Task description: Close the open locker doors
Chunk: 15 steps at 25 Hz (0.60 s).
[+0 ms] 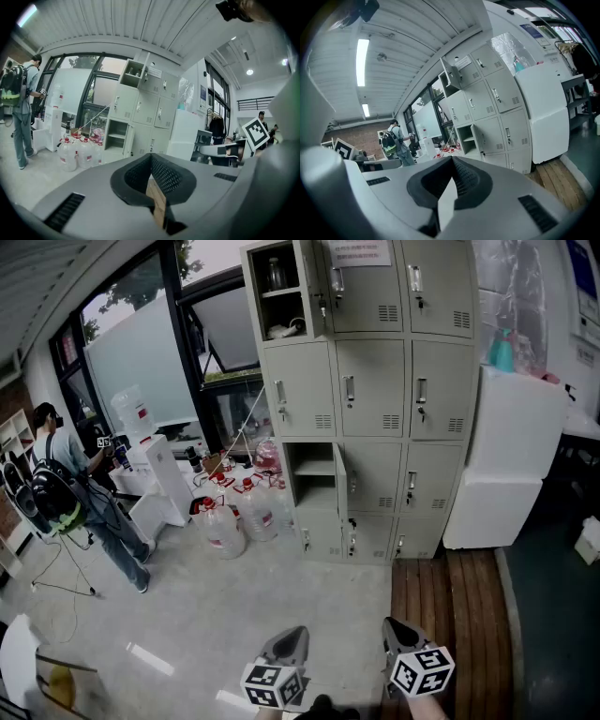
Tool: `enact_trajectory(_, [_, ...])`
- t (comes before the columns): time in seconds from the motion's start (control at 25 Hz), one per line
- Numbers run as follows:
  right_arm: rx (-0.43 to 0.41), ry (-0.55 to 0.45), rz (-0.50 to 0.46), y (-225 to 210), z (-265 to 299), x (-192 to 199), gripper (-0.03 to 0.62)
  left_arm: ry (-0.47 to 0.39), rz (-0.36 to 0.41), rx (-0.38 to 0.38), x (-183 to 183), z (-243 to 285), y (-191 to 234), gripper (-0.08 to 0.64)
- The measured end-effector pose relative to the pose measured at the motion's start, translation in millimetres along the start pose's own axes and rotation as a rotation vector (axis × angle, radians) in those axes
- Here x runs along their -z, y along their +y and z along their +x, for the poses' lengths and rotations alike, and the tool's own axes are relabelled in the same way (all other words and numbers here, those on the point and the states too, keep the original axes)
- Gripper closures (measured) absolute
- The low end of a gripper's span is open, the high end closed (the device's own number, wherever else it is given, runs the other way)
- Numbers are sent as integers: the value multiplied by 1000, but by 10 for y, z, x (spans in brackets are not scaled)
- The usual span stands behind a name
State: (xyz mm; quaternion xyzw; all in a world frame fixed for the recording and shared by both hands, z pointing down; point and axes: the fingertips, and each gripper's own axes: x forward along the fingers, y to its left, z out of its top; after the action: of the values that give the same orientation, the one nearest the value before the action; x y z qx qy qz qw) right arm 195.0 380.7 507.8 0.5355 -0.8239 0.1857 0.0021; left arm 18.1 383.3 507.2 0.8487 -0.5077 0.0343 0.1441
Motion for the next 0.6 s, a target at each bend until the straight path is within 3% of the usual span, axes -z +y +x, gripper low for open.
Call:
enact_trajectory(0.4, [6,-16,7,-123,-17,-34,589,0,15,-5,-2,103,-67,540])
enact_trajectory(0.6, [-12,-48,-24,-125,-47,-181,588,-35,45,-14,-172,174,-85,540])
